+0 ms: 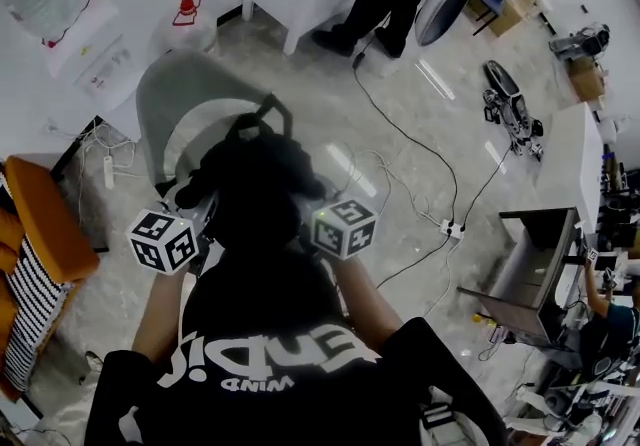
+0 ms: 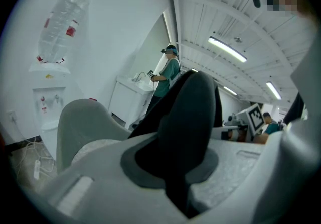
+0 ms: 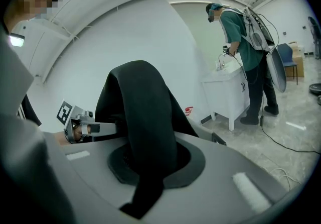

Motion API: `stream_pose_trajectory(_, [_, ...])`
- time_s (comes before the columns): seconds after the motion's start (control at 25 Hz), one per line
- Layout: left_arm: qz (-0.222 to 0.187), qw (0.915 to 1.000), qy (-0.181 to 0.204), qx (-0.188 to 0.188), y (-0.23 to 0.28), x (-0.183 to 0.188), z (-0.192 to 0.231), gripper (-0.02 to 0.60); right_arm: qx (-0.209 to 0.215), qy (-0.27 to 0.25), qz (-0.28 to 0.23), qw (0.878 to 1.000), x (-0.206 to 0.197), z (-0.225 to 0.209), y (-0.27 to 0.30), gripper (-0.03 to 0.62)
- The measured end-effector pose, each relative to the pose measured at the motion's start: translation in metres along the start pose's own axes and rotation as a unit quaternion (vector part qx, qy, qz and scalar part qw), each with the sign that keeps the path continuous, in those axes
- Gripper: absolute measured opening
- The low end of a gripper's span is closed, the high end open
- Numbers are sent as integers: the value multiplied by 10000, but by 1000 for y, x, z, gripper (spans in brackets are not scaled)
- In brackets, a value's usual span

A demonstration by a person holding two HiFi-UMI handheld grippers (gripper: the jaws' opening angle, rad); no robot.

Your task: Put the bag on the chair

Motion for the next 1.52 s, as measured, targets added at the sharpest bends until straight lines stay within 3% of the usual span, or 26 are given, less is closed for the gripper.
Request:
stream_pose_trajectory(0.68, [340,9985,-218,366,96,34,90,41,140,195,375,9990,55,-87,100,34])
stream_pose_trajectory(1.52, [947,9884,-745,922,209,2,211,43,121,687,1304,9890,49,-200,232,34])
Point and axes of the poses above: the fingertips, and each gripper's own axes: y forward along the fingers, z to its left, x out of its top, the point moved 8 cm from there along -y, backward along the fingers, and after that the axes turned 6 degrees about y, right-handed, at the moved point
